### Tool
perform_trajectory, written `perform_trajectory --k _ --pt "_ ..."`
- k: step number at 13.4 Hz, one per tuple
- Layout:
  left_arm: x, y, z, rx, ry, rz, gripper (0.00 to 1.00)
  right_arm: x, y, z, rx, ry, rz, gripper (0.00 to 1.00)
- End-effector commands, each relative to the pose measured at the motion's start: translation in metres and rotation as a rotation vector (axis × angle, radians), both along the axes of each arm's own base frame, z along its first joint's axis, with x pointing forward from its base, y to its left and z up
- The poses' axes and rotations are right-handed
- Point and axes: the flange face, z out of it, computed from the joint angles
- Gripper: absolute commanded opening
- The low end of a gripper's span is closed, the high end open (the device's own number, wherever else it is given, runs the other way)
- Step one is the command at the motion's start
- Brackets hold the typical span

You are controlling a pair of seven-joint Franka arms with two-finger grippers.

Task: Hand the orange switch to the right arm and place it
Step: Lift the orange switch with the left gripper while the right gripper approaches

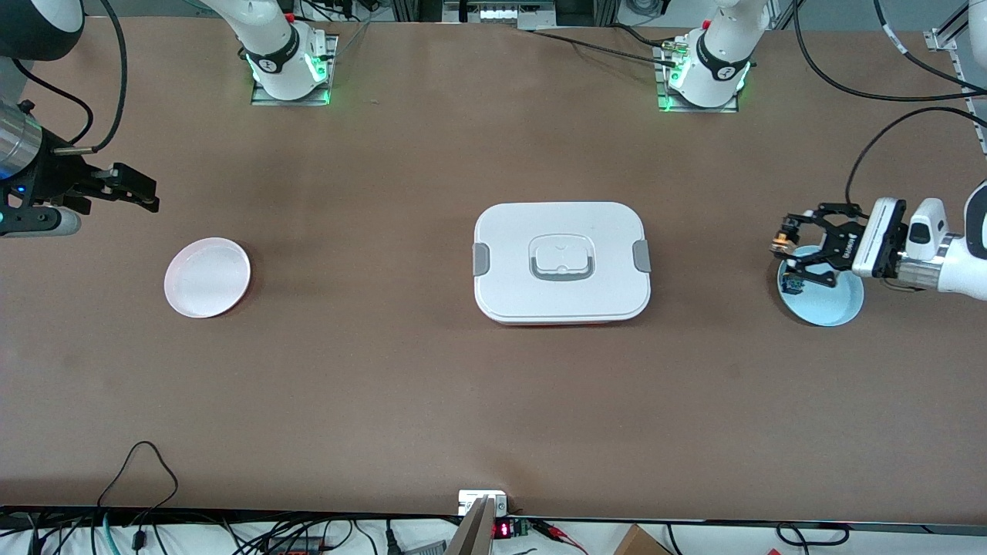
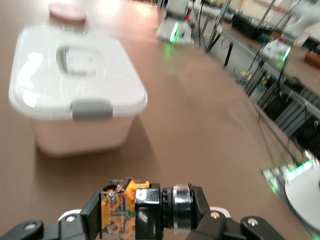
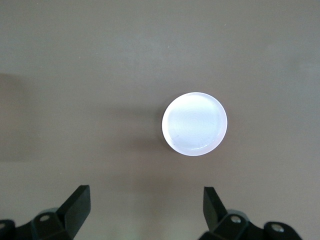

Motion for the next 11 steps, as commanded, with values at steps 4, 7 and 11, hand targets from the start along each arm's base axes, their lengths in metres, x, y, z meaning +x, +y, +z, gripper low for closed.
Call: perform_trajectory --k 4,7,11 --pt "0.006 -0.111 0.033 -0.437 0.092 0.036 0.00 -0.001 0.001 0.000 0.002 -0.007 -0.007 1.00" --pt "0.003 -0.172 0.062 -0.572 0.085 0.030 0.00 -0.004 0.006 0.002 0.059 0.014 -0.004 1.00" --pt "-0.036 -0.241 0.098 -0.579 0.107 0.180 0.00 -0.003 0.002 0.005 0.061 0.006 -0.004 1.00"
